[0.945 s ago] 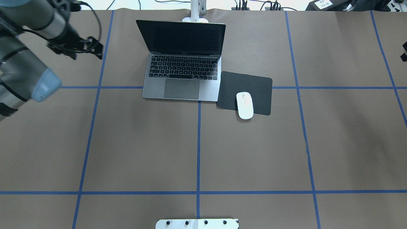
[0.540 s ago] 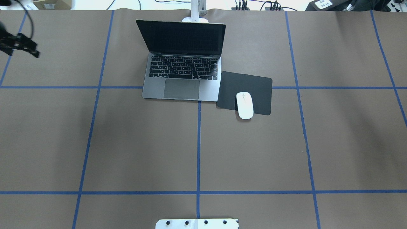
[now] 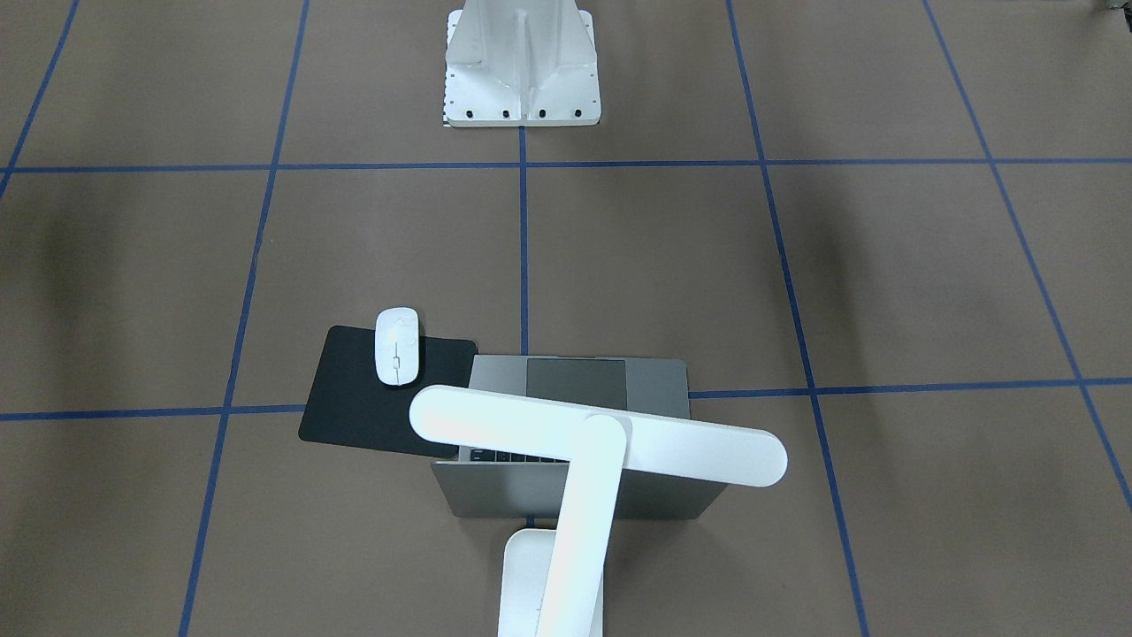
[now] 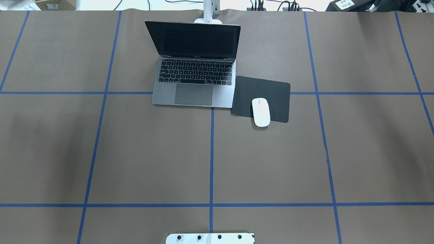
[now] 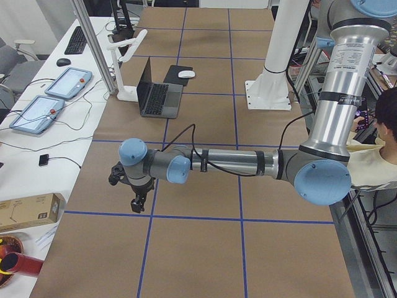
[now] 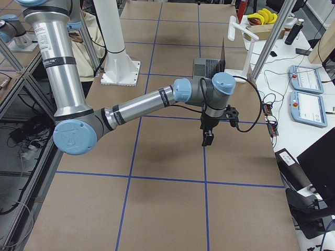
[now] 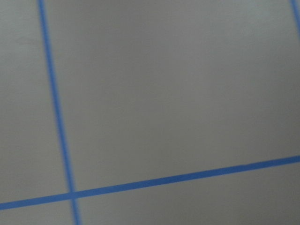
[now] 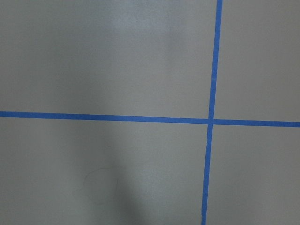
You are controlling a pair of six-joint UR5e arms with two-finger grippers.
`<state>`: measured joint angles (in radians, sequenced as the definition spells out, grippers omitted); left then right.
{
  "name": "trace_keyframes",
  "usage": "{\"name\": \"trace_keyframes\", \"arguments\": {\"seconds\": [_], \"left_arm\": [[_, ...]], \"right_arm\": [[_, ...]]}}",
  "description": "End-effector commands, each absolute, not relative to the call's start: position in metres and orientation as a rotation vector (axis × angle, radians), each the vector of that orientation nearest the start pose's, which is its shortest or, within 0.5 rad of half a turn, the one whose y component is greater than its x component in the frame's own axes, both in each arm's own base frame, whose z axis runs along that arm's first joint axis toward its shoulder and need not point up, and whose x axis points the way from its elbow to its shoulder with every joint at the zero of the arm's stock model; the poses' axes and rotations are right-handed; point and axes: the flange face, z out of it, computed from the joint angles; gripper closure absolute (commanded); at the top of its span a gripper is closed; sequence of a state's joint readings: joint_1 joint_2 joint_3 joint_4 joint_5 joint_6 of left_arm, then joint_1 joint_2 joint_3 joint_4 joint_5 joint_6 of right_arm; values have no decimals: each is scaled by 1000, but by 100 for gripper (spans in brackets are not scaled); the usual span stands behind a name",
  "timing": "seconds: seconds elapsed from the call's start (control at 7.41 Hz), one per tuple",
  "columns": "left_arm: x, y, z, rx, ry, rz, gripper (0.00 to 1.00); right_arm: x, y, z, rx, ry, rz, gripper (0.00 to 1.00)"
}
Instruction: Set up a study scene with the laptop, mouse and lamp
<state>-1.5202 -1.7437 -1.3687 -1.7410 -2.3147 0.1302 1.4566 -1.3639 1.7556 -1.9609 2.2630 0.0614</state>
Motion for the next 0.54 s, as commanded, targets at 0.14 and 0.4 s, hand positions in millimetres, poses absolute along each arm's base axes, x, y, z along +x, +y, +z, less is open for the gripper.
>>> {"name": "trace_keyframes", "arguments": {"seconds": [0.14, 0.4], "left_arm": [[-118, -541, 702, 176, 776, 270, 0], [-128, -521, 714, 174, 779, 274, 0]], "right_arm": [[21, -536, 532, -100, -694, -9, 0], [27, -522, 552, -133, -693, 10, 0]]}}
